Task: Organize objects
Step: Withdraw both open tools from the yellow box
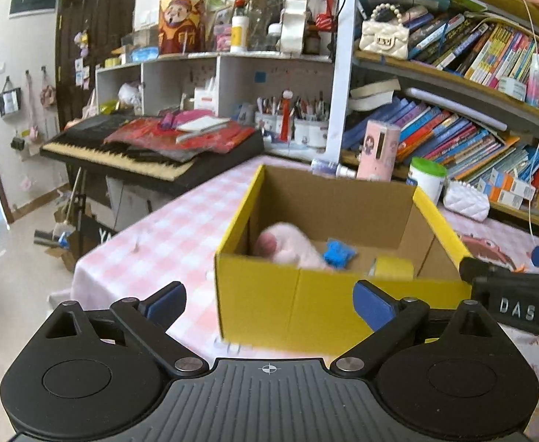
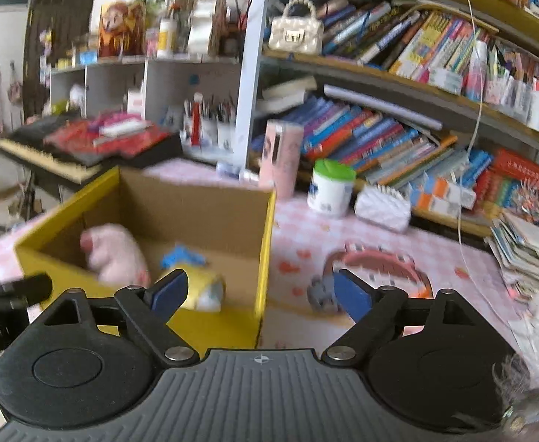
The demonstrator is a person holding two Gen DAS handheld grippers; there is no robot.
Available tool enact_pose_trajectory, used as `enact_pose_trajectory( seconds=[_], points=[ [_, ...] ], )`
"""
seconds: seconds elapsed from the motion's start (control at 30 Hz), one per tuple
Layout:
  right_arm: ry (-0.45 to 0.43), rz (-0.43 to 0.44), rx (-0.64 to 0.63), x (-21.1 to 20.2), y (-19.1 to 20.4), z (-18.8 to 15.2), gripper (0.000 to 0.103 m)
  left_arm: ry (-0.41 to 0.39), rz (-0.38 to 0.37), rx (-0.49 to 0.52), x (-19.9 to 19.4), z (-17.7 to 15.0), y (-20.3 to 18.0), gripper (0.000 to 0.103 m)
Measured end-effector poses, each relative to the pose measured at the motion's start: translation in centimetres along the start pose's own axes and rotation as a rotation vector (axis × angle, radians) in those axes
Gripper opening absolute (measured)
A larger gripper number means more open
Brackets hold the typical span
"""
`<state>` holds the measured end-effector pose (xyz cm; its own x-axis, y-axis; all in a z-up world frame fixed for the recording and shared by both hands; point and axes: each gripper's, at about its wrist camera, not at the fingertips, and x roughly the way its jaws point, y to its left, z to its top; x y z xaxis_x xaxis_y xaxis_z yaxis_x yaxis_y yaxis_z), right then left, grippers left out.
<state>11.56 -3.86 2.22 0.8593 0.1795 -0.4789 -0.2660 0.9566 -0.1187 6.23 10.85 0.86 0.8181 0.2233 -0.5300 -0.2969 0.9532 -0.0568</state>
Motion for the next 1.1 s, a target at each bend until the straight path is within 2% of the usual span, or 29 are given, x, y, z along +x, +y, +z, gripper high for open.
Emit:
enact_pose_trajectory(
  seconds=[0.3, 0.57, 1.1],
  points=[
    [0.094, -0.007, -0.051, -2.9, 1.8, -4.3, 0.091, 0.088, -0.001, 0.008, -2.5, -3.2, 0.8, 0.099],
    [0.133, -0.005, -0.047, -5.4, 2.2, -6.9, 0.096, 0.137, -0.015, 0.051, -4.2, -5.3, 0.5, 0.099],
    [0.188, -0.112, 0.055, -9.4, -0.7, -10.9, 0.097, 0.19, -0.133, 0.159, -6.1, -8.0, -2.5, 0.099]
  ],
)
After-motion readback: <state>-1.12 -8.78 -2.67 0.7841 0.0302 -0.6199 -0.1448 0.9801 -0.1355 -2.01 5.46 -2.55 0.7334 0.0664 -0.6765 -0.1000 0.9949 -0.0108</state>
